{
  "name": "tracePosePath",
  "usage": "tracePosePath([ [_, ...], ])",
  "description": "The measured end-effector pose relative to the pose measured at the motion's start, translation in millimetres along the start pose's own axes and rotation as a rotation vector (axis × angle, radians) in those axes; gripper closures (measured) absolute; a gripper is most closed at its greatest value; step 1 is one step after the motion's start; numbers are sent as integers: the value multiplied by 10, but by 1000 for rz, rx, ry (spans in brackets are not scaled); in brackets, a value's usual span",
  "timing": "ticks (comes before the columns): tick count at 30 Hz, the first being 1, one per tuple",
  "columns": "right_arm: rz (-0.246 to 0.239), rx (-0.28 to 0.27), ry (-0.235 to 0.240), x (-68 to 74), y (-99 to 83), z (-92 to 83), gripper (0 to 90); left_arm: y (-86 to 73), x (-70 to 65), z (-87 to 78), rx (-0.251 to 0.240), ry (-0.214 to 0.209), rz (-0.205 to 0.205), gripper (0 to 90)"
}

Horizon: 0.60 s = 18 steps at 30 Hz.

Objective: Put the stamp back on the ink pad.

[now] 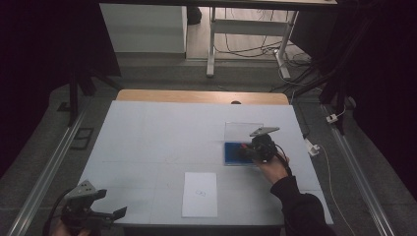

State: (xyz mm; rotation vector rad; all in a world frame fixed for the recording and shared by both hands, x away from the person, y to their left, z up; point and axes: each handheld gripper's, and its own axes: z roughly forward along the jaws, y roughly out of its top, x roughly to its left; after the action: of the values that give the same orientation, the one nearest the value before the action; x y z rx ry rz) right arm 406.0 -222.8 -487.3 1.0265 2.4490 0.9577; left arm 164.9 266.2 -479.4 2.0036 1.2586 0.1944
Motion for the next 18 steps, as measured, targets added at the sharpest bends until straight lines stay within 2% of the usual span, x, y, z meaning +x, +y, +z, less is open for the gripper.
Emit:
tracePosePath([
  [7,16,-36,7,9,16,-63,690,-2,0,-3,-3,-2,-1,21],
  [15,9,-55,9,23,16,-152,562,-3,2,-5,-4,-3,-2,21],
  [18,21,-60,18,28,12,-182,510,-3,5,-6,-4,-3,-3,21],
])
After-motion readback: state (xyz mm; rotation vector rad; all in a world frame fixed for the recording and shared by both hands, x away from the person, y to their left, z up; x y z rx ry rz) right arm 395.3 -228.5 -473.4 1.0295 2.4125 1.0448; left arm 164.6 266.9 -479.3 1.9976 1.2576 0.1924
